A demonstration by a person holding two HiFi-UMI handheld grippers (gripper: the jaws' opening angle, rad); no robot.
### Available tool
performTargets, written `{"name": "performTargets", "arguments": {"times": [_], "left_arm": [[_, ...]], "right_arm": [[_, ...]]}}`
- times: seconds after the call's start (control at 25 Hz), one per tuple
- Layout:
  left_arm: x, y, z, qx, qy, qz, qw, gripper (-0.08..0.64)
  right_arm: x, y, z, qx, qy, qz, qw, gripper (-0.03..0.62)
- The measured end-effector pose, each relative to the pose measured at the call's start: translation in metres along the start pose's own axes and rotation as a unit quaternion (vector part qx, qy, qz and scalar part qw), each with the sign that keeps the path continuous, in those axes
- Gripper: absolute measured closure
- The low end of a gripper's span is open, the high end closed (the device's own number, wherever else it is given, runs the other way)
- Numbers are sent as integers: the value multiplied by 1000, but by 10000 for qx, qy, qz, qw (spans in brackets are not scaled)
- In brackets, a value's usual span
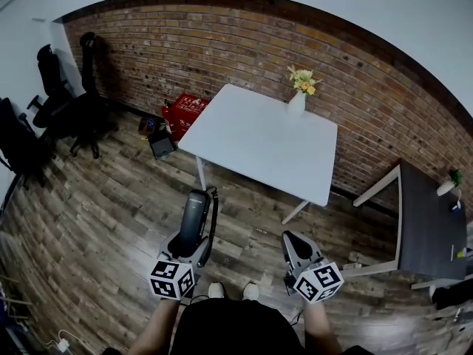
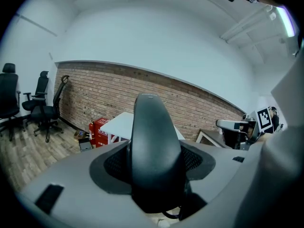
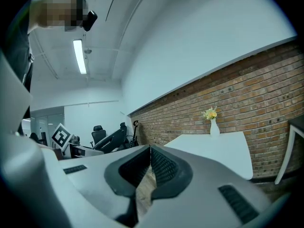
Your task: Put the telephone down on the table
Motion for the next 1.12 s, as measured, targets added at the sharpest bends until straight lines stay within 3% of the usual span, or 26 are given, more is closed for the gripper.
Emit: {"name": "performTargets", "arguments": {"times": [0.56, 1.12], "left_arm": [[-60, 17, -31, 44, -229, -75, 9997, 276], [-88, 19, -28, 22, -360, -253, 9990, 276]], "right_arm": [[-49, 13, 46, -153, -170, -284, 9993, 569], [-55, 23, 90, -386, -385, -212, 9983, 569]]}}
Point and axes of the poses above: the fingertips, and each gripper's own axes: z forward along the fingers, x to its right, y out of its underside, the point moved 7 cm from there along -z, backward along the fingers, and after that the axes turned 9 degrees about z, right-handed, at the moved point
